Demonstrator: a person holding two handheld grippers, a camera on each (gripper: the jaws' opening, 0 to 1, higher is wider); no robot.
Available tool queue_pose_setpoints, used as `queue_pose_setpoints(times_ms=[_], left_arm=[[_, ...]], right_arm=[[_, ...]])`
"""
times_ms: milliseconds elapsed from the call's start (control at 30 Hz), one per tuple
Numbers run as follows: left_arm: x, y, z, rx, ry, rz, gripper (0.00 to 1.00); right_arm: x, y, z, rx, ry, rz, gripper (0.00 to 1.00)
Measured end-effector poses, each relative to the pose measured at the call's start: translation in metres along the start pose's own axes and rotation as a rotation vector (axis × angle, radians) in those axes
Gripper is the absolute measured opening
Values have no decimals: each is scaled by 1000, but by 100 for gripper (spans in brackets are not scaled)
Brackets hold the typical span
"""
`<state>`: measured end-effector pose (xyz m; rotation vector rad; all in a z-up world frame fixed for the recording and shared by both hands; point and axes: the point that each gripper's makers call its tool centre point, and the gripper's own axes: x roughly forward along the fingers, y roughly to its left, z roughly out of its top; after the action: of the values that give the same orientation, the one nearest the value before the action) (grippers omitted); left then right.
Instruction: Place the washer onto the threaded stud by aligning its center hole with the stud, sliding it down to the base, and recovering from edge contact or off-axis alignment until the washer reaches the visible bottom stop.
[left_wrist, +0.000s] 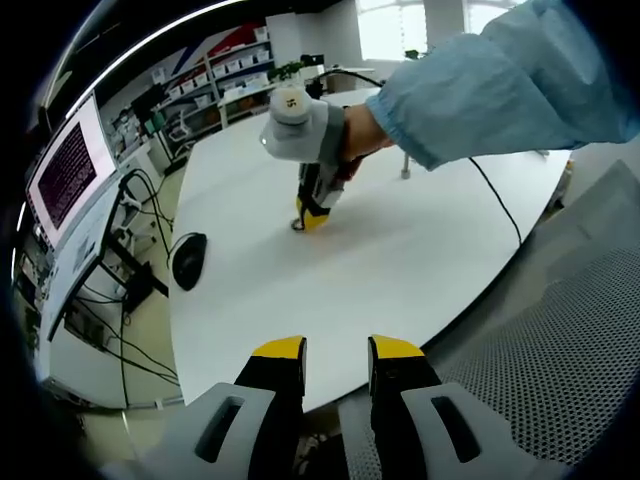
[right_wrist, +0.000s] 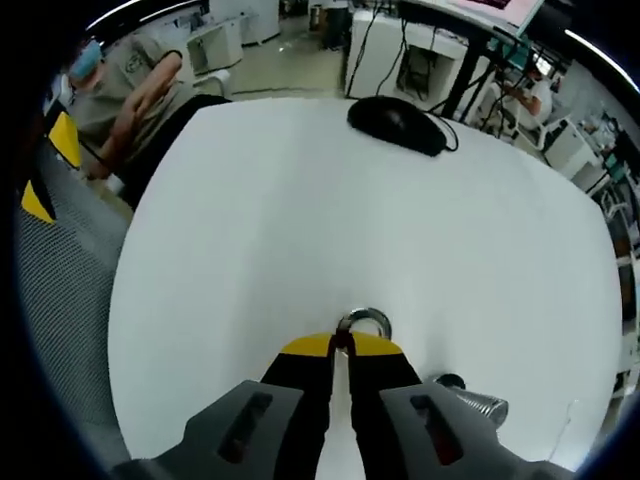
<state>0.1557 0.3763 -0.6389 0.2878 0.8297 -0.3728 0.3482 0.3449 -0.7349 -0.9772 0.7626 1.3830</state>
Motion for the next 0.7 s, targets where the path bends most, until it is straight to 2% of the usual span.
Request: queue_pose_setpoints(times_ms=[67, 133, 267, 400, 600, 700], left_arm=[[0, 0, 0, 1, -1, 0, 23], [0, 0, 0, 2, -1, -1, 23], [0, -1, 1, 5, -3, -2, 23], [0, -1, 1, 7, -3, -2, 23], [0, -1, 1, 7, -6, -3, 23], [0, -1, 1, 9, -6, -4, 23]], right_arm=[[-5, -2, 4, -17, -26, -35, 6], [-7, 1, 4, -15, -37, -36, 6], [-6, 0, -2, 13, -41, -50, 6], [-16, -2, 2, 41, -87, -80, 6], [-35, -9, 7, 65, -155, -171, 6], [-47, -17, 4, 29, -161, -254, 6]])
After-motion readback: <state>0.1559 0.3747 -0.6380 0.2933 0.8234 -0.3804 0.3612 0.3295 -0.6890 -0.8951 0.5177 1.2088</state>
